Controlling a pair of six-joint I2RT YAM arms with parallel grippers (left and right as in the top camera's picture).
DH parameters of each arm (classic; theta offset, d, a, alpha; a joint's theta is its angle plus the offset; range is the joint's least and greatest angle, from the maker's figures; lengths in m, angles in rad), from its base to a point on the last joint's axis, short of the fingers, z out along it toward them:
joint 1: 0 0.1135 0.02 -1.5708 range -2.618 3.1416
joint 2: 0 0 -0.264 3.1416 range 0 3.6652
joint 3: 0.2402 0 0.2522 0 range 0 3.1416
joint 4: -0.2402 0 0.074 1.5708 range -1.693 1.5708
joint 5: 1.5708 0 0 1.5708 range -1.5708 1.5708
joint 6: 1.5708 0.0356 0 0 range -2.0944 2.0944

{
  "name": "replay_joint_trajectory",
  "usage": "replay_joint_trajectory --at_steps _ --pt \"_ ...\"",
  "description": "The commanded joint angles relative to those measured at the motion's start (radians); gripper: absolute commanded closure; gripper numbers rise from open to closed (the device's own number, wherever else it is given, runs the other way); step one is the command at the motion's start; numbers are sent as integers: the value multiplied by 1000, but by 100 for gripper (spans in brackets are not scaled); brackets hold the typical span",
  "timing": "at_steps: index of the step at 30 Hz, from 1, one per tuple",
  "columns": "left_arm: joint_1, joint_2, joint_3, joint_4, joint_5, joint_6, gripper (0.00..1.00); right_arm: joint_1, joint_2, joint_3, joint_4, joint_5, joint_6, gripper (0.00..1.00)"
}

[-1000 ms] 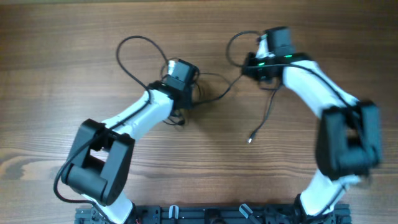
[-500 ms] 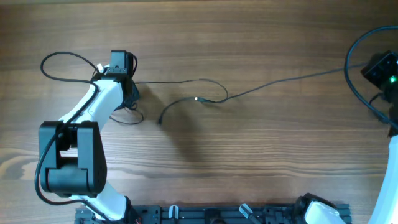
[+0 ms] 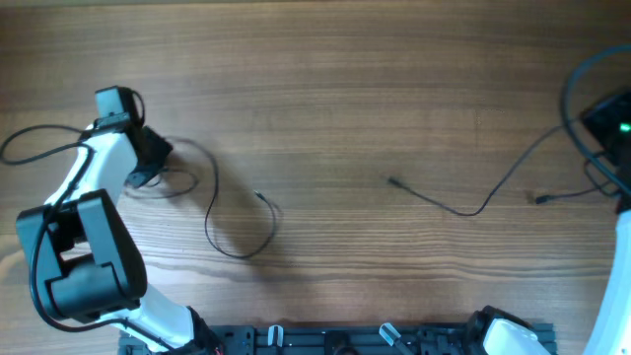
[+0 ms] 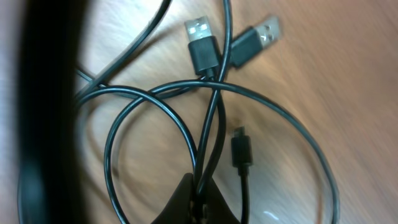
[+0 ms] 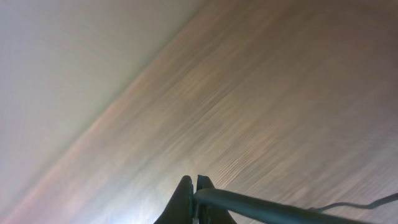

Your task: Untangle cables

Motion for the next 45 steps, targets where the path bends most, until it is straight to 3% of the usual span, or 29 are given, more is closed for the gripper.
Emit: replay_joint_trajectory --at_steps 1,3,8,9,10,14,17,22,24,26,27,29,31,35,38,40,42,45 --pt "-110 -17 -3 49 200 38 96 120 91 -7 -33 -119 -201 96" --pt "-192 -16 -3 65 200 39 96 164 183 -8 -53 -117 -303 96" --pt "-400 -7 -4 89 195 39 96 165 440 -8 -150 -264 -307 94" --pt "-433 -2 -4 109 195 38 96 165 476 -9 -171 -262 -306 88" --pt "-468 7 -4 140 195 39 94 165 505 -8 -187 -256 -307 57" --pt "-526 17 -4 167 192 39 89 165 500 -7 -203 -255 -286 0" --pt "-544 21 -4 167 192 38 75 177 496 -9 -309 -251 -273 0" --pt "-544 21 -5 170 192 38 67 287 496 -9 -474 -218 -307 1" --pt "-544 21 -5 169 192 38 67 325 496 -9 -517 -218 -357 14" --pt "-544 21 -5 174 192 39 66 376 496 -9 -543 -160 -364 18" --pt "-544 21 -5 181 192 39 66 392 496 -10 -535 -85 -325 18" --pt "-544 21 -5 182 192 39 65 404 496 -10 -526 41 -235 29" --pt "-544 21 -5 182 192 39 65 404 496 -10 -526 98 -236 28" --pt "-544 21 -5 182 192 39 64 405 496 -66 -455 87 -278 73" --pt "-544 21 -5 182 192 39 65 405 497 -114 -436 33 -312 79" --pt "-544 21 -5 183 192 39 65 405 497 -122 -416 4 -345 96" --pt "-544 21 -5 182 192 39 64 401 497 -86 -391 108 -293 96" --pt "-544 21 -22 182 192 38 64 356 488 116 -413 322 -197 96"
